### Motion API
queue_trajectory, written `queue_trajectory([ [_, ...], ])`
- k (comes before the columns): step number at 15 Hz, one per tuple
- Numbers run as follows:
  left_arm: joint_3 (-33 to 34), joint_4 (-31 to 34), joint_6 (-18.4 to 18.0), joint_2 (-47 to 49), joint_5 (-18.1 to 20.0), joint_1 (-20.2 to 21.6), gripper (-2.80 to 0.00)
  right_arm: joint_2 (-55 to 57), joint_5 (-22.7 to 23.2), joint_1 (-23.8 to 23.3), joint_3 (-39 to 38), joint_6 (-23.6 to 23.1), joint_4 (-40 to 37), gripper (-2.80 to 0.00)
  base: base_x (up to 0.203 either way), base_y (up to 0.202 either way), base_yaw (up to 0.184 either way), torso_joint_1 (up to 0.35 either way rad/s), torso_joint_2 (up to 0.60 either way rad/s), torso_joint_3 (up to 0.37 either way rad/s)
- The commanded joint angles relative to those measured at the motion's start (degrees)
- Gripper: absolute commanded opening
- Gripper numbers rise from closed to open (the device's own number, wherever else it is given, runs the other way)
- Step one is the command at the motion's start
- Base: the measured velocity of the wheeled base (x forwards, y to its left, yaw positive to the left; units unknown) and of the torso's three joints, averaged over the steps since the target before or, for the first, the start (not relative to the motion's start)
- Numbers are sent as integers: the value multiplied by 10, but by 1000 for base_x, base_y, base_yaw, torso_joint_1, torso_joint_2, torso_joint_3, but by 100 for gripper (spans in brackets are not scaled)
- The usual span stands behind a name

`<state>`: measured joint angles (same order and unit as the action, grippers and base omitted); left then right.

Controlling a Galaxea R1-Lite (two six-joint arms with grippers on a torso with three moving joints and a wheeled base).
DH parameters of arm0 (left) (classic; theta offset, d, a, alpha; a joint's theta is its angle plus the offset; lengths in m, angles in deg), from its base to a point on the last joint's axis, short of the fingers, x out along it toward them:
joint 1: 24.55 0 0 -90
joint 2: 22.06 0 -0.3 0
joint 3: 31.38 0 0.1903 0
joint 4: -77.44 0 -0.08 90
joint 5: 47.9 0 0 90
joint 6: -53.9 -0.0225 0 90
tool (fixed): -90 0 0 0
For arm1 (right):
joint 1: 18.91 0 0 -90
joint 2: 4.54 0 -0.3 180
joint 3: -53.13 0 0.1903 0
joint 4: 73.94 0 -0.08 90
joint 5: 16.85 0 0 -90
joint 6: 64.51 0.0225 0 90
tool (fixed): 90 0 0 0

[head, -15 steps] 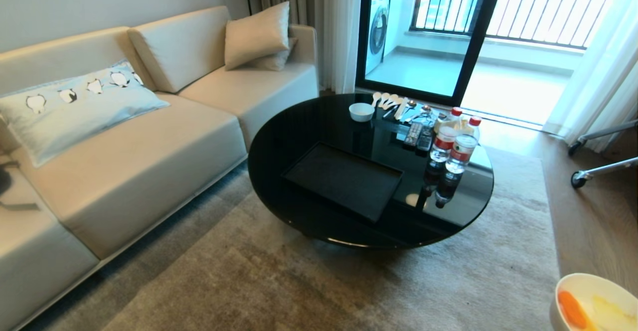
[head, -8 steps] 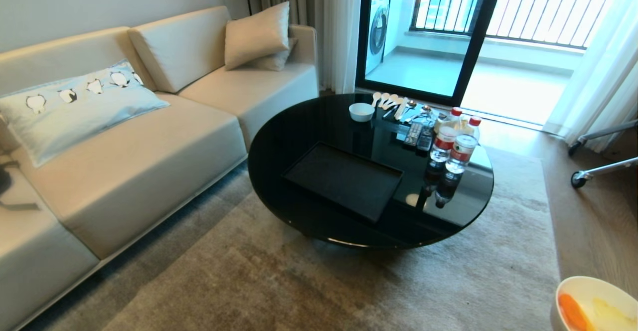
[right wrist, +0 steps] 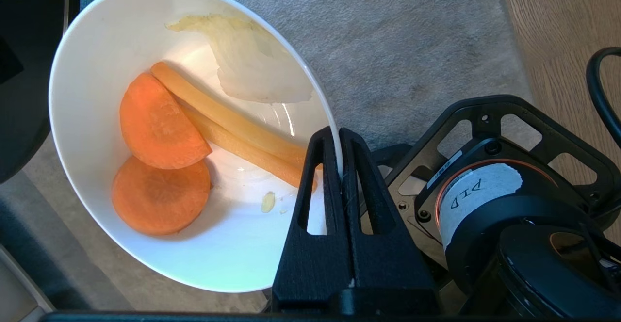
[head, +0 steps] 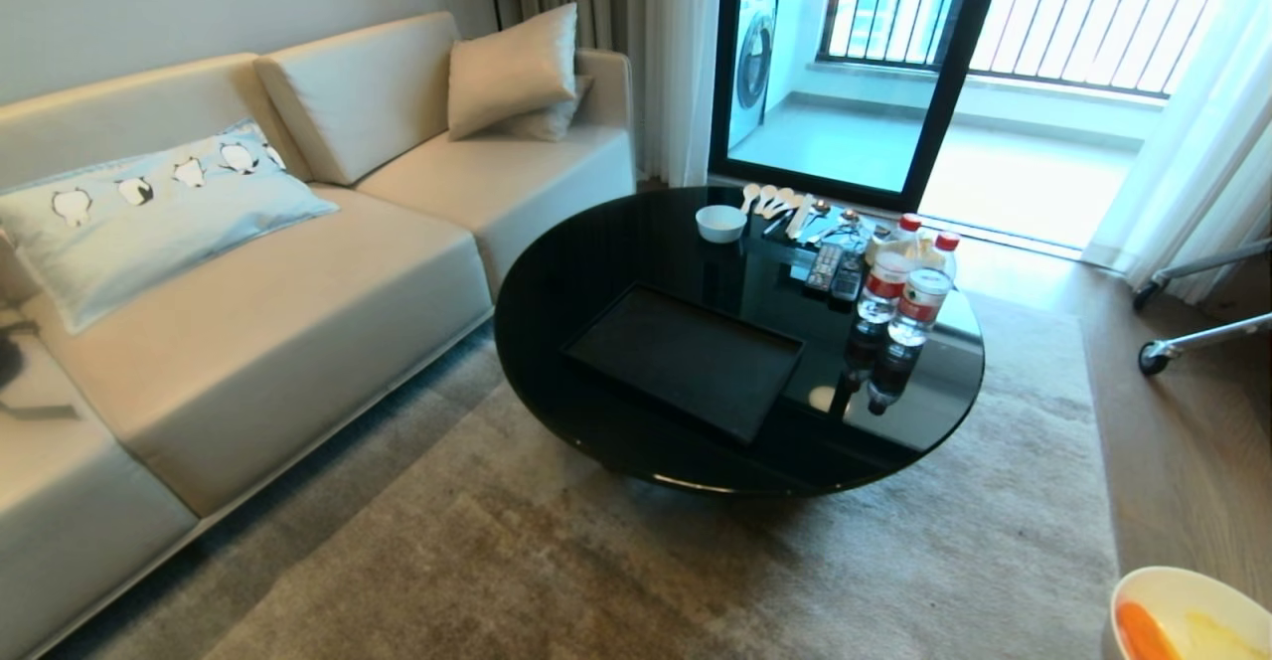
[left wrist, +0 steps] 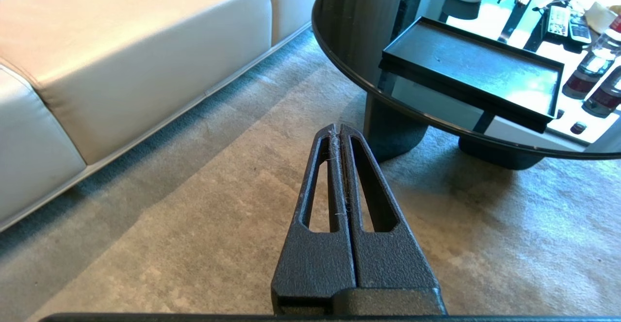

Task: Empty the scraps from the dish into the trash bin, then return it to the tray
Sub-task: Move the bowl over the trash can

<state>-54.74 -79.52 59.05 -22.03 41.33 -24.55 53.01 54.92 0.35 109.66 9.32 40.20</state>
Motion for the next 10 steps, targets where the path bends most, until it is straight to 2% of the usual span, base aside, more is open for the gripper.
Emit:
queue_trajectory([
  [1, 0, 0, 0, 0, 0, 0, -280, -1, -1, 1, -3, 4, -2, -280, 0, 0, 0, 0, 0, 0],
  [10, 0, 0, 0, 0, 0, 0, -280, -1, -1, 0, -4, 4, -2, -280, 0, 0, 0, 0, 0, 0],
])
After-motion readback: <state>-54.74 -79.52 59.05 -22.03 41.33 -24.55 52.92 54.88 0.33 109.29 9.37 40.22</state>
